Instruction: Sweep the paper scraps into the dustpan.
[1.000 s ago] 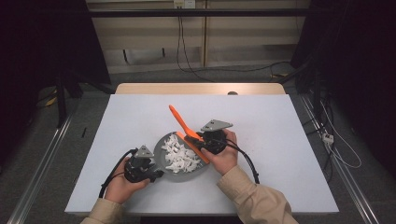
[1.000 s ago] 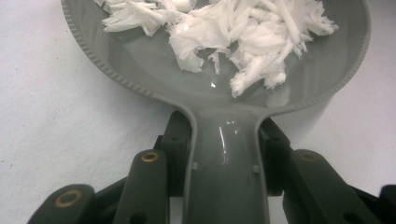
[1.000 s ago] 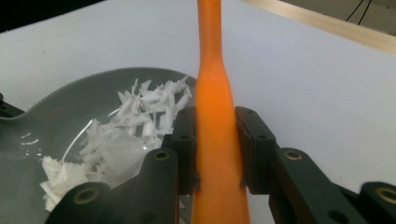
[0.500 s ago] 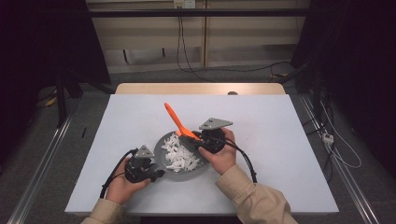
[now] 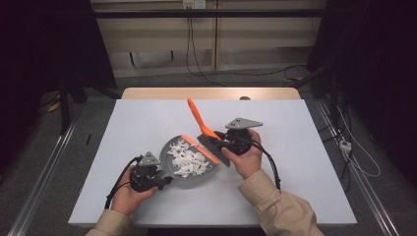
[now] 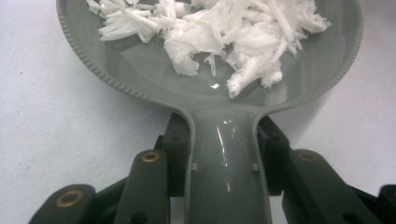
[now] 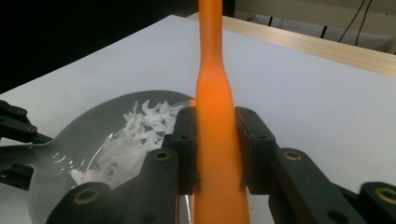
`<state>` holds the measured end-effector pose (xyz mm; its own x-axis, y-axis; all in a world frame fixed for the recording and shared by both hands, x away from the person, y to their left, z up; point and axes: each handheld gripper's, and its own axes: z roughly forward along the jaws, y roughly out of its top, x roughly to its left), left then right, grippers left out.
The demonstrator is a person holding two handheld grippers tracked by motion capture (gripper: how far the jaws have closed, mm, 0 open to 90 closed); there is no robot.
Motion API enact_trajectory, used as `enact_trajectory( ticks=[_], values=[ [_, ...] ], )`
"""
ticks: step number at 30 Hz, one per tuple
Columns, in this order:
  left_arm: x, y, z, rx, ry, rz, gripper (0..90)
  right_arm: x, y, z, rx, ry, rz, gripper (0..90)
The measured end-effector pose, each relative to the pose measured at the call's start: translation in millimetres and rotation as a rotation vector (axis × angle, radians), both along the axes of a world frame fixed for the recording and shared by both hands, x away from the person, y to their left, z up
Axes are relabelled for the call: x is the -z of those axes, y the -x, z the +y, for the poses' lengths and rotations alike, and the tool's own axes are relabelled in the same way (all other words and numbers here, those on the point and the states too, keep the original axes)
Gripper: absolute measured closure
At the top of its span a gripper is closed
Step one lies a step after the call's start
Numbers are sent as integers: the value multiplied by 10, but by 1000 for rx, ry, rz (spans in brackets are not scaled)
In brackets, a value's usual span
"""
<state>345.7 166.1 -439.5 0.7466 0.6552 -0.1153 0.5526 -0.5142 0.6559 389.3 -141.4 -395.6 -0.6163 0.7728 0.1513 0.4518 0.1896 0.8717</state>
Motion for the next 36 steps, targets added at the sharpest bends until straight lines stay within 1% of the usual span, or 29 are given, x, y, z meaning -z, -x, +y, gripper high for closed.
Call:
enact_trajectory(
  ticks=[6,9,11,13,15,18,21,23,24,27,28,29,30,31,32,33,35,36],
  values=[
    [3,-1,19,-12,5,-3,637,-30,-29,-85,19,-18,-5,715],
    [1,-2,29,-22,0,-6,637,-35,-32,-110,24,-14,-6,715],
    [2,-1,26,-13,2,-6,637,-24,-38,-118,25,-6,-3,715],
    [7,2,16,-2,2,5,637,-12,-48,-111,29,0,-2,715],
    [13,5,9,5,-10,9,637,28,-76,-98,35,17,7,715],
    [20,9,7,11,-12,22,637,134,-128,-71,39,54,34,715],
    [24,3,4,19,-24,18,637,231,-162,-29,39,77,54,715],
    [23,3,3,14,-19,20,637,276,-173,9,30,90,62,715],
    [26,0,5,16,-15,21,637,284,-168,30,21,84,59,715],
    [29,-2,3,16,-20,25,637,271,-143,118,-23,63,84,714],
    [27,-2,5,17,-27,22,637,262,-127,150,-44,68,82,714],
    [26,2,5,17,-33,19,636,241,-108,176,-56,95,64,714],
    [31,5,0,15,-29,21,637,216,-95,184,-72,92,53,715],
    [29,3,-1,16,-28,22,637,190,-92,177,-96,35,60,716],
    [29,0,-3,15,-25,18,637,175,-90,171,-108,9,64,715],
    [29,-1,-3,15,-23,18,637,144,-82,173,-108,13,58,715],
    [28,-2,2,11,-26,19,637,99,-68,178,-97,50,37,715],
    [29,-4,6,10,-25,13,637,77,-65,162,-95,50,32,715]
  ],
)
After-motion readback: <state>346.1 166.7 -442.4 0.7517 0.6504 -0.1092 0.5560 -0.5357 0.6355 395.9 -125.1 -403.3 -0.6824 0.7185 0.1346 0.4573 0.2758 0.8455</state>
